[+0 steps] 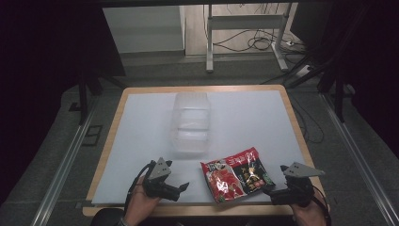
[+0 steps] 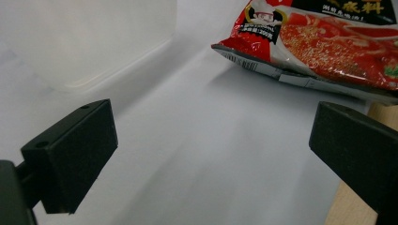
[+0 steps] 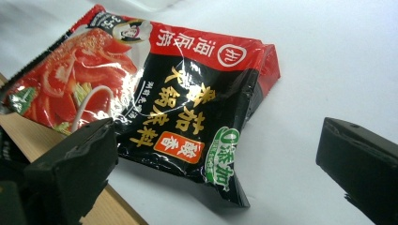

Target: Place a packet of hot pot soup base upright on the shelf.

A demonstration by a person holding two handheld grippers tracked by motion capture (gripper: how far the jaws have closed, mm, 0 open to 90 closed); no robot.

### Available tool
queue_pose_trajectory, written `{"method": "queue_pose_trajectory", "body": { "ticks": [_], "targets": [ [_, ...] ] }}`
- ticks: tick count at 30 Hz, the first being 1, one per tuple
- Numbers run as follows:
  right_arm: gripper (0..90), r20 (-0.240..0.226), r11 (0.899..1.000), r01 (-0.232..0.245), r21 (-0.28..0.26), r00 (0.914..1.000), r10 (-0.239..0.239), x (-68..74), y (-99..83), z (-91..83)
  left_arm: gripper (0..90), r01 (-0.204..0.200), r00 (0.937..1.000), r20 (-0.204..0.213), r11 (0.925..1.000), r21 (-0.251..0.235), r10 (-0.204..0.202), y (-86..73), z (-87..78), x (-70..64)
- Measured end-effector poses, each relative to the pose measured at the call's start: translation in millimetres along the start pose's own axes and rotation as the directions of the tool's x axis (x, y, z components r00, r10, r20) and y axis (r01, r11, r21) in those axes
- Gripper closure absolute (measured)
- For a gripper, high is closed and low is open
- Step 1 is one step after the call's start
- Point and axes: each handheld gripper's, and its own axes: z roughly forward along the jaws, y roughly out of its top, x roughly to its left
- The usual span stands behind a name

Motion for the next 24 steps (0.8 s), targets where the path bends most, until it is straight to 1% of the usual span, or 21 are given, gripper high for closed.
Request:
{"method": "queue_pose_trajectory", "body": {
  "ticks": [2, 3, 4, 5, 7, 9, 11, 13, 16, 20, 22, 24],
  "targets": [
    [0.0, -0.007, 1.000, -0.006, 0.008, 1.0000, 0.006, -0.7, -0.2, 0.9, 1.1, 0.000, 0.9998, 0.020, 0.9999, -0.013, 0.000, -0.4, 1.2, -1.1],
    [0.0, -0.029, 1.000, -0.021, -0.003, 0.9994, 0.021, -1.9, -0.6, 0.5, 0.1, -0.006, 0.9996, 0.029, 0.9999, -0.014, 0.006, -0.1, 2.6, -3.5],
    [0.0, -0.029, 1.000, -0.021, -0.003, 0.9994, 0.021, -1.9, -0.6, 0.5, 0.0, -0.006, 0.9996, 0.029, 0.9999, -0.014, 0.006, -0.1, 2.6, -3.5],
    [0.0, -0.026, 1.000, -0.026, -0.015, 0.9993, 0.025, -2.0, -0.3, -0.7, 0.0, -0.015, 0.9995, 0.028, 0.9999, -0.007, 0.015, 0.2, 3.3, -5.2],
    [0.0, -0.021, 1.000, -0.023, -0.019, 0.9995, 0.023, -1.6, -0.3, -0.9, 0.0, -0.034, 0.9991, 0.027, 0.9994, 0.006, 0.033, 0.6, 4.4, -7.8],
    [0.0, -0.005, 1.000, -0.022, -0.015, 0.9997, 0.022, -0.8, -0.2, -0.6, 0.0, -0.038, 0.9989, 0.029, 0.9990, 0.021, 0.038, 1.1, 5.1, -8.6],
    [0.0, 0.004, 1.000, -0.020, -0.006, 0.9998, 0.020, -0.4, -0.4, 1.0, 0.2, -0.033, 0.9989, 0.033, 0.9990, 0.030, 0.032, 1.5, 5.5, -8.6],
    [0.0, -0.002, 1.000, -0.028, 0.002, 0.9996, 0.028, -0.8, -0.8, 2.0, 0.6, -0.030, 0.9991, 0.031, 0.9989, 0.035, 0.029, 1.8, 5.4, -8.5],
    [0.0, -0.014, 0.999, -0.043, -0.004, 0.9990, 0.043, -2.0, -1.2, 1.6, 0.9, -0.028, 0.9992, 0.029, 0.9989, 0.038, 0.027, 2.4, 4.9, -8.2],
    [0.0, -0.017, 0.999, -0.049, -0.013, 0.9986, 0.049, -2.6, -1.3, 0.7, 1.1, -0.017, 0.9996, 0.025, 0.9990, 0.042, 0.016, 4.0, 4.4, -8.5],
    [0.0, -0.014, 0.999, -0.051, -0.014, 0.9986, 0.050, -2.8, -1.4, 0.8, 1.1, -0.011, 0.9995, 0.029, 0.9990, 0.044, 0.010, 5.4, 4.2, -9.6],
    [0.0, -0.015, 0.999, -0.048, -0.016, 0.9987, 0.048, -2.4, -1.3, 0.8, 1.2, -0.018, 0.9990, 0.041, 0.9986, 0.050, 0.016, 7.2, 3.7, -11.2]
  ]
}}
